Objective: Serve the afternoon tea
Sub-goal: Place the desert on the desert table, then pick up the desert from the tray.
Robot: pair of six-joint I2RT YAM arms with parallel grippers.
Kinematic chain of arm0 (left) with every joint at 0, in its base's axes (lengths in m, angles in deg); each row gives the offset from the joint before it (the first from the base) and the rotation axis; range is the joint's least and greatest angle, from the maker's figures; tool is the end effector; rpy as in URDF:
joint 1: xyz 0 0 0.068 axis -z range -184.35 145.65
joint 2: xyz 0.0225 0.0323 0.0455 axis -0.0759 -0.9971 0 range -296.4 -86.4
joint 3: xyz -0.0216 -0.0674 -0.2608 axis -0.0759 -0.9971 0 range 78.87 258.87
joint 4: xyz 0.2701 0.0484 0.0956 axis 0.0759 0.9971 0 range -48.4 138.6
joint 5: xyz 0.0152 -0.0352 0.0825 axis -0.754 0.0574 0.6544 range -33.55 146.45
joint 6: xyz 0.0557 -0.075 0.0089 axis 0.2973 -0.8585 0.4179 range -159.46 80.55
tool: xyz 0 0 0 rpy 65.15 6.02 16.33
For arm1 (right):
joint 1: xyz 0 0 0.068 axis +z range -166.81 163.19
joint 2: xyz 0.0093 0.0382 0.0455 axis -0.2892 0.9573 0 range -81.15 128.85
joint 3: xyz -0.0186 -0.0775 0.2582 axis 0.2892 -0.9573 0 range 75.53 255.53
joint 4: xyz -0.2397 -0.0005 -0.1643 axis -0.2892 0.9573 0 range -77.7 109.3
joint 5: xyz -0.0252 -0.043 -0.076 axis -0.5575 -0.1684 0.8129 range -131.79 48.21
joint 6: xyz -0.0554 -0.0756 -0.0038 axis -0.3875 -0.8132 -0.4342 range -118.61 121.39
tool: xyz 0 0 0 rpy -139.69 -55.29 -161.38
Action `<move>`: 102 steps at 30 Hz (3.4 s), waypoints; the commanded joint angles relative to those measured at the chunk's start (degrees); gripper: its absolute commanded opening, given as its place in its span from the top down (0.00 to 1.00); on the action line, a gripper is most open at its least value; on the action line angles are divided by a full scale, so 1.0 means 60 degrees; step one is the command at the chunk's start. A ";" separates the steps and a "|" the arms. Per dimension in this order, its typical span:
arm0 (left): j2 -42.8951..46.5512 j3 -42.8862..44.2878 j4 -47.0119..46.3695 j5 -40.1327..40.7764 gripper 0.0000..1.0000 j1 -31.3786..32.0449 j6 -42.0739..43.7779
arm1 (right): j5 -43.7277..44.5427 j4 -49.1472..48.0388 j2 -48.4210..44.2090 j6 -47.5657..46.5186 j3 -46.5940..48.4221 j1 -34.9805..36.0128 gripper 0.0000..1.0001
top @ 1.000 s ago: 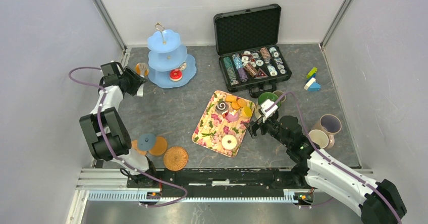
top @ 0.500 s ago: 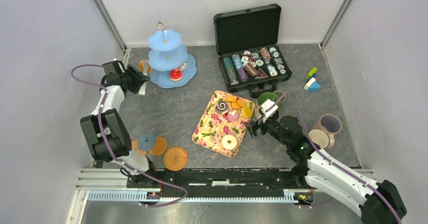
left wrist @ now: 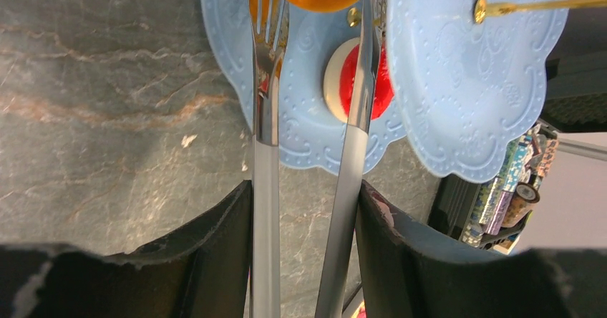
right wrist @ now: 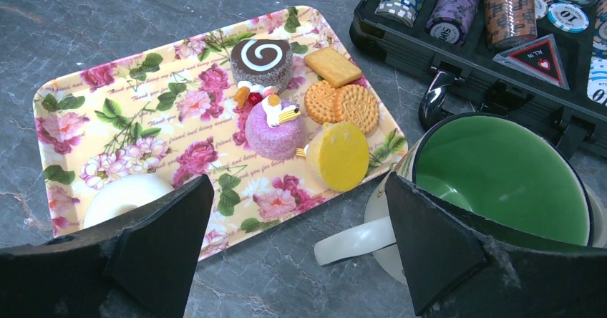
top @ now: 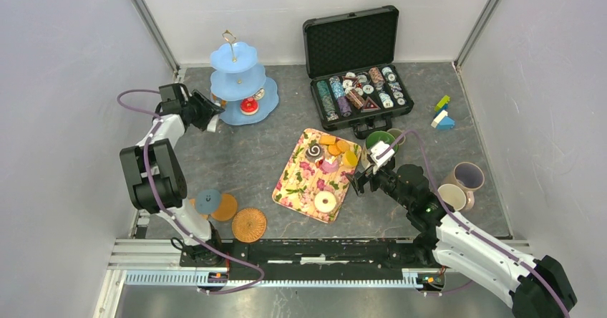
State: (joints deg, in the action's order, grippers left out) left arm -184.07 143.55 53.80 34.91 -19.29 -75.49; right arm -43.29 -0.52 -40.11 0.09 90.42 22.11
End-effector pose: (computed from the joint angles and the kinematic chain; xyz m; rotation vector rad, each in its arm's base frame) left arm 0.4203 0.0798 0.1642 -0.8514 2.2176 -0.6217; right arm 0.1940 0.1596 0.1807 -0.6470 1.7124 0.4895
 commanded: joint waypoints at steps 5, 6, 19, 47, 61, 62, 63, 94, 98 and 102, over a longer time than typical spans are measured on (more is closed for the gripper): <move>-0.0751 0.1297 -0.0905 -0.0496 0.56 0.0204 -0.0720 | -0.0043 -0.0372 -0.0015 0.0078 0.0220 0.0048 0.02; -0.0793 0.1344 -0.0858 -0.0472 0.55 0.0223 -0.0707 | -0.0032 -0.0365 0.0008 0.0073 0.0227 0.0047 0.02; -0.1078 0.1333 -0.0824 -0.0702 0.42 0.0227 -0.0418 | -0.0032 -0.0379 0.0182 0.0061 0.0254 0.0047 0.02; 0.2058 -0.0482 0.0353 0.2479 0.41 0.0085 -0.0420 | -0.0043 -0.0309 0.0026 0.0047 0.0250 0.0047 0.02; 0.7569 -0.3010 0.1064 0.3816 0.44 0.0806 -0.0056 | -0.0103 -0.0364 0.0228 0.0073 0.0276 0.0047 0.02; 0.7927 -0.3038 0.1016 0.4021 0.44 0.1381 0.0171 | -0.0088 -0.0363 0.0228 0.0081 0.0268 0.0049 0.02; 0.8280 -0.3012 0.1045 0.4188 0.43 0.1950 0.0513 | -0.0065 -0.0371 0.0236 0.0086 0.0263 0.0047 0.02; 0.4847 -0.0193 0.7192 0.5822 0.32 1.4630 0.7081 | 0.1937 -0.0408 -0.1040 0.0145 -0.0194 0.0047 0.02; 0.4341 -0.0143 0.7256 0.6244 0.31 1.4780 0.7049 | 0.1803 -0.0363 -0.0785 0.0173 -0.0077 0.0047 0.02; 0.4212 -0.0269 0.6981 0.6304 0.30 1.4778 0.7134 | 0.1781 -0.0292 -0.0816 0.0158 -0.0051 0.0047 0.02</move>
State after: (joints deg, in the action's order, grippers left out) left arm -158.95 140.89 96.25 71.17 69.12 -33.30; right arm -32.69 -0.61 -44.66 0.50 89.68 22.11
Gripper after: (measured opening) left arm 0.692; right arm 0.978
